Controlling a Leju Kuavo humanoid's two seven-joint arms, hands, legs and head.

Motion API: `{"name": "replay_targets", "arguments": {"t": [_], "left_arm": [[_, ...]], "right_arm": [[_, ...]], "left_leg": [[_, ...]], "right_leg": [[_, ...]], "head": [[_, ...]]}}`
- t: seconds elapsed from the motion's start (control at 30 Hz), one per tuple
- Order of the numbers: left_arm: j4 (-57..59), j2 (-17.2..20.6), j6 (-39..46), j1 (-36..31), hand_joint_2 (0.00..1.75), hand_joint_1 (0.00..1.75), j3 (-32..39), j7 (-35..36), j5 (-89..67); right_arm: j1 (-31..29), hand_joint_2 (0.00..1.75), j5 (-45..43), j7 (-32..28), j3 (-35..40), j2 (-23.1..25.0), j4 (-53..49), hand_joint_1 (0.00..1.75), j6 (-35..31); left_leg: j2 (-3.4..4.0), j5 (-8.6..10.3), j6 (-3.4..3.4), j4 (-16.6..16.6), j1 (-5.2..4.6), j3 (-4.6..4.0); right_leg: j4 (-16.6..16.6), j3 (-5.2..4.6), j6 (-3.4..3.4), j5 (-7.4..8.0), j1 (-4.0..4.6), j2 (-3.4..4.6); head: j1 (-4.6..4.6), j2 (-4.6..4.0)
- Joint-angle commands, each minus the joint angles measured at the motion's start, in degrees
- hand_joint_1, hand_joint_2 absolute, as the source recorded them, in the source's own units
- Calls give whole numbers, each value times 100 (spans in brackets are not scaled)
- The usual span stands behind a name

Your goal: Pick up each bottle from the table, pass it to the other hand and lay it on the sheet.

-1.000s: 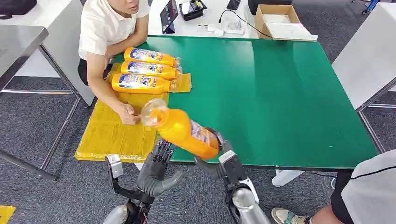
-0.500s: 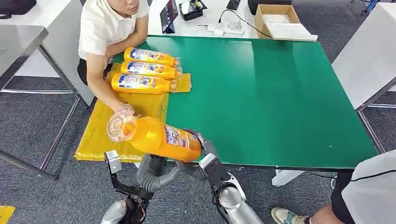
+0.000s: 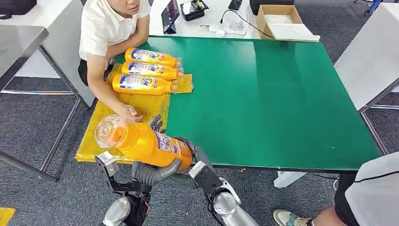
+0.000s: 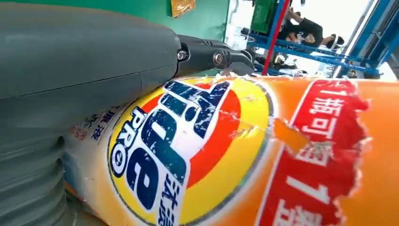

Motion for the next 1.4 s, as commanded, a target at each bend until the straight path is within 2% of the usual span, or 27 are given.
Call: {"name": "replay_targets", "arguments": {"t": [0.03, 0.1, 0.2, 0.23, 0.27, 0.3, 0.47, 0.67, 0.8, 0.9, 1.07, 1.1, 1.13, 1.17, 1.2, 1.23, 1.33, 1.4], "left_arm": [[-81, -114, -58, -308, 175, 0, 396, 45, 577], [-84, -87, -792, -287, 175, 0, 378, 475, 1540], [2, -10, -1255, -295, 175, 0, 322, 660, 2014], [33, 12, -1374, -303, 175, 52, 296, 664, 2085], [64, 13, -1428, -308, 175, 145, 290, 640, 2105], [92, 18, -1566, -317, 175, 175, 272, 631, 2193], [36, 17, -2089, -275, 175, 175, 191, 448, 2278], [37, 23, -2109, -262, 175, 175, 168, 449, 2255], [74, 17, -2117, -267, 175, 175, 164, 447, 2249], [73, -26, -2244, -239, 175, 175, 197, 361, 2243], [-82, -5, -2355, -55, 175, 175, 177, 326, 2212], [-115, -4, -2365, -16, 175, 175, 205, 319, 2201], [-96, -18, -2248, -7, 175, 175, 265, 339, 2118], [-66, -32, -1853, -17, 175, 175, 353, 330, 1800], [10, -2, -1355, -80, 175, 175, 397, 399, 1350], [43, -21, -1099, -132, 175, 175, 488, 241, 1110], [184, 47, -1036, -312, 175, 175, 818, 424, 1313], [193, 60, -932, -355, 175, 175, 979, 489, 1333]], "right_arm": [[-1, 175, -13, 33, 325, -141, 396, 175, -4], [3, 175, -58, 62, 341, -162, 457, 175, -40], [-44, 175, -77, 44, 310, -152, 595, 175, -55], [-57, 175, -78, 36, 303, -144, 629, 175, -58], [-70, 175, -78, 23, 298, -136, 657, 175, -59], [-81, 175, -78, 15, 292, -122, 697, 175, -52], [-75, 175, -60, -54, 330, -80, 838, 175, 18], [-60, 175, -57, -65, 334, -87, 853, 175, 21], [-66, 175, -53, -73, 337, -96, 865, 175, 27], [-77, 175, -33, -98, 335, -75, 870, 175, 45], [12, 175, -35, -19, 371, -14, 845, 175, 146], [29, 175, -45, 32, 367, -8, 854, 159, 177], [45, 175, -43, 73, 362, -2, 857, 54, 181], [94, 175, -26, 68, 334, -1, 818, 0, 81], [164, 175, -10, 80, 289, -10, 744, 0, -53], [217, 0, 30, 70, 268, -34, 652, 0, -163], [394, 0, 85, 23, 195, -89, 330, 0, -415], [486, 0, 133, 15, 209, -108, 196, 0, -508]], "left_leg": [[-8, -10, -7, -5, 5, 32], [-8, -9, -6, -5, 5, 27], [-12, -14, -8, -8, 7, 45], [-7, -7, -5, -8, 2, 30], [-3, -13, -8, -8, 5, 45], [-8, -7, -7, -7, 4, 30], [-10, -12, -8, -6, 8, 38], [-13, -4, -5, -7, 3, 23], [-15, -19, -11, -7, 7, 57], [-11, -3, -5, -6, 3, 20], [-8, -7, -5, -8, 3, 25], [-9, -13, -7, -6, 4, 35], [-9, -5, -5, -5, 5, 18], [-13, -12, -7, -4, 6, 33], [-15, -17, -9, -6, 5, 45], [-14, -11, -7, -4, 7, 31], [-24, -7, -8, -8, 6, 33], [-9, -3, -5, -5, 2, 10]], "right_leg": [[-6, 35, -12, -13, 6, -10], [-6, 32, -10, -11, 6, -10], [-8, 50, -15, -18, 8, -14], [-7, 32, -10, -10, 3, -9], [-8, 46, -14, -15, 6, -6], [-8, 33, -11, -10, 5, -10], [-9, 43, -13, -15, 9, -13], [-7, 25, -8, -10, 3, -16], [-7, 61, -19, -25, 9, -20], [-7, 21, -8, -8, 4, -14], [-8, 26, -9, -11, 4, -11], [-7, 37, -12, -17, 5, -13], [-7, 20, -8, -9, 6, -13], [-5, 35, -12, -18, 7, -18], [-5, 46, -15, -24, 6, -20], [-6, 34, -13, -17, 9, -18], [-9, 38, -13, -16, 7, -28], [-5, 12, -9, -7, 2, -8]], "head": [[-2, 0], [-2, 0], [0, 0], [-2, 0], [0, 0], [-2, 0], [-2, 0], [-2, 0], [0, 0], [-2, 0], [-2, 0], [-2, 0], [-2, 0], [-4, 0], [0, 0], [-2, 0], [2, 0], [0, 0]]}}
